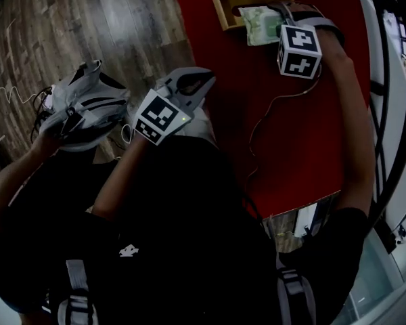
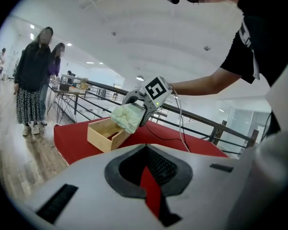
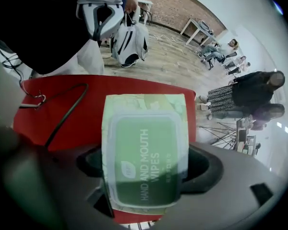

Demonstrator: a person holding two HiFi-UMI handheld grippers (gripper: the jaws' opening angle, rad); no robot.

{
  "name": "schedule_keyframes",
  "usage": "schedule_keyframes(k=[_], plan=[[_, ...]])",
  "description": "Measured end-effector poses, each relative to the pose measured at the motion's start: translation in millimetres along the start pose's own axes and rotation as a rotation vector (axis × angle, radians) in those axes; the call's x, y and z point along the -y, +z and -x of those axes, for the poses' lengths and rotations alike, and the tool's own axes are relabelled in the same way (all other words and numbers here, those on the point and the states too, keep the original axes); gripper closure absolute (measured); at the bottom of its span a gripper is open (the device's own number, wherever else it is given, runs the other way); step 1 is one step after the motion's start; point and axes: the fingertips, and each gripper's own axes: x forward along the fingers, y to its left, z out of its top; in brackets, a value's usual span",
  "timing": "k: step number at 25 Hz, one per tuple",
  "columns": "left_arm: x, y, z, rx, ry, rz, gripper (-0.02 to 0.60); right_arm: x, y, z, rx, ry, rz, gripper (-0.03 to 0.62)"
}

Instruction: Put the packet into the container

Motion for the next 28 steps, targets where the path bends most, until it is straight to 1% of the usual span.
schedule_keyframes(k=[4, 8, 15, 19, 22, 26, 28], plan=[[-16, 0, 7, 0.002, 0.037, 0.010, 0.578, 34, 2, -5, -0.007, -0.019, 0.027, 0.145], [-24, -1, 12, 0.002, 0.071, 0.027, 0.578, 49, 7, -16, 0.005, -0.008, 0.043, 0.145], [-23, -2, 14, 0.001, 0.113, 0.045, 0.578, 47, 4, -30, 0.020, 0.028, 0.047, 0.145], [-32, -12, 19, -0.006, 0.123, 0.062, 0.578, 53, 12, -40, 0.033, 0.050, 0.043, 0.145], [-35, -15, 21, -0.010, 0.129, 0.069, 0.578, 57, 17, -46, 0.046, 0.074, 0.063, 0.144], [-44, -24, 23, -0.010, 0.143, 0.076, 0.580, 54, 25, -55, 0.066, 0.129, 0.047, 0.143], [-45, -20, 24, -0.007, 0.148, 0.078, 0.578, 55, 23, -52, 0.059, 0.152, 0.033, 0.143]])
